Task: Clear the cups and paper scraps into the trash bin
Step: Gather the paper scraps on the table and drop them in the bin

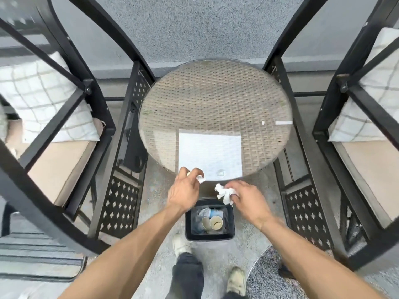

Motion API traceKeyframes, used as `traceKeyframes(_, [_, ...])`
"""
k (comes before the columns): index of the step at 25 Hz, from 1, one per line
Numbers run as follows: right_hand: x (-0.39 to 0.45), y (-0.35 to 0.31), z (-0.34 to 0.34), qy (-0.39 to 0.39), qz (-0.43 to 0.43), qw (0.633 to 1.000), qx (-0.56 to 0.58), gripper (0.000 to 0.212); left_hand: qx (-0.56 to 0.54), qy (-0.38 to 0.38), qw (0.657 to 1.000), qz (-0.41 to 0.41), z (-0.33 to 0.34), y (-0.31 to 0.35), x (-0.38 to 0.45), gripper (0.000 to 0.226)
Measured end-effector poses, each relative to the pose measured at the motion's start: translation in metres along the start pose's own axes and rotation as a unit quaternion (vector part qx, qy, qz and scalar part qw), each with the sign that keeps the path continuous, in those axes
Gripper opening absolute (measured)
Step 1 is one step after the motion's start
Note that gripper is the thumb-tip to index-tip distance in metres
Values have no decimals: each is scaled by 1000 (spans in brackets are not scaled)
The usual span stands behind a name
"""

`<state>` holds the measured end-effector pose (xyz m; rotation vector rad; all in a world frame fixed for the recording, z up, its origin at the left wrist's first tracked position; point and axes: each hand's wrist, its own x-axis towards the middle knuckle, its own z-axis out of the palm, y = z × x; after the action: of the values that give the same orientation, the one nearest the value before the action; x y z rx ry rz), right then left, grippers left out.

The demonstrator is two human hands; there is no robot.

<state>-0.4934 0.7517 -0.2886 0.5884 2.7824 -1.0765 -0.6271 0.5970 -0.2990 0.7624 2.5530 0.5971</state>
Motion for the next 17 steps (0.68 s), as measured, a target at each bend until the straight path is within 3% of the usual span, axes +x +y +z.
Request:
traceKeyframes(6, [-28,41,66,24,57,998,-32,27,-86,-51,991,-88,63,-36,-39,20])
traceKeyframes(8, [-24,61,96,24,89,995,-25,28,-108,-89,984,-112,86,-57,-36,30])
traceKeyframes(12, [-5,109,160,-3,110,993,-50,31,-79,-132,978,-139,140,-101,-19,43])
traceKeyframes(17, [16,157,226,-51,109,983,-140,29,25,-123,983,-134,211,-156,3,36])
